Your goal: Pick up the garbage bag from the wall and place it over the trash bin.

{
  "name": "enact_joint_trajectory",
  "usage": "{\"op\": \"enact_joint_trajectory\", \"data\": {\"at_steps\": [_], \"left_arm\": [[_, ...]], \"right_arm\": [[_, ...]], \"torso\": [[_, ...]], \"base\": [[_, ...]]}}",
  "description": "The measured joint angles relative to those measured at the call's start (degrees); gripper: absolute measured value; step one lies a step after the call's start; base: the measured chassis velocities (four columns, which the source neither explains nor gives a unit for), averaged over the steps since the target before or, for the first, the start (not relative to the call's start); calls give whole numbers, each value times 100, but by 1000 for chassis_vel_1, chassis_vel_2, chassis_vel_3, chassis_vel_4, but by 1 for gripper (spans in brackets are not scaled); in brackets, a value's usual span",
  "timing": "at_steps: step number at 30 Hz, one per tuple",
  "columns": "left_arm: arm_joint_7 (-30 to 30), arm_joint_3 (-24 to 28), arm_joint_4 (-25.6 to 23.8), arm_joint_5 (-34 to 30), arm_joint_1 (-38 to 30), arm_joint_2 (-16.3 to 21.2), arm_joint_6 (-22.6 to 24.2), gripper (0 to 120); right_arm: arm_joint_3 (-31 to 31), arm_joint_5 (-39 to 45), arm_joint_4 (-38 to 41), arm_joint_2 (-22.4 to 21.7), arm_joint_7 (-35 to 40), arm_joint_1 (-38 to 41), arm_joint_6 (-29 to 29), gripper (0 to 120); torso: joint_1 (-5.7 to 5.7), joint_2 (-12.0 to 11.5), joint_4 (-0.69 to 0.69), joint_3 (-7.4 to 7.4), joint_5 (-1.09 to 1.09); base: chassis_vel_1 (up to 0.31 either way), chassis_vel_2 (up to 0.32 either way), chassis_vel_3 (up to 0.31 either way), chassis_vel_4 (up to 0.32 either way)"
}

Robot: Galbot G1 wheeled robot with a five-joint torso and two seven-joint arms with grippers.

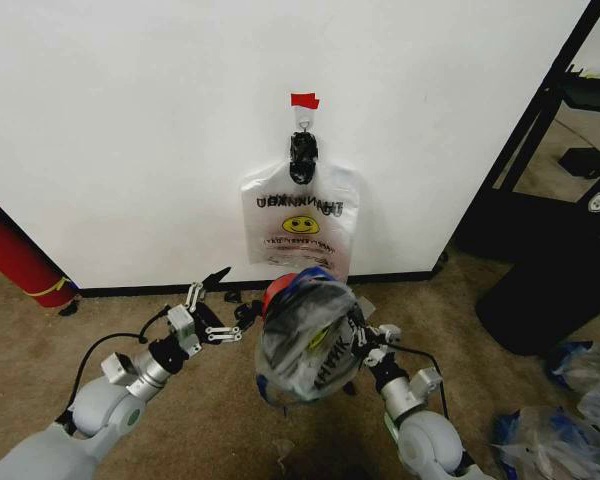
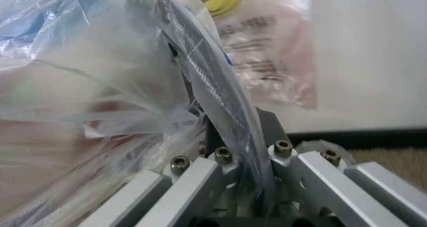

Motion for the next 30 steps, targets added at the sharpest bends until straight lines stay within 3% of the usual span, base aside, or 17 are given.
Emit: {"op": "enact_joint_trajectory", "data": {"at_steps": [4, 11, 18, 24, 30], "left_arm": [[332, 68, -89, -79, -24, 138, 341, 100], [352, 167, -393, -609, 104, 285, 1214, 100], [-105, 188, -496, -872, 97, 250, 1958, 96], [-385, 189, -429, -955, 82, 201, 2103, 91], [-467, 167, -393, -1127, 93, 178, 2149, 75]], "right_arm": [[67, -375, -57, -9, -283, -3, 273, 0], [253, -1124, -231, 12, -984, 33, 1003, 0], [303, -1307, -259, 20, -1268, 76, 1406, 0], [292, -1300, -225, 27, -1268, 58, 1438, 0], [272, -1258, -202, 41, -1248, 60, 1438, 0]], "torso": [[0, 0, 1, 0, 0], [0, 0, 1, 0, 0], [0, 0, 0, 0, 0], [0, 0, 0, 0, 0], [0, 0, 0, 0, 0]], "base": [[0, 0, 0, 0], [0, 0, 0, 0], [0, 0, 0, 0], [0, 0, 0, 0], [0, 0, 0, 0]]}}
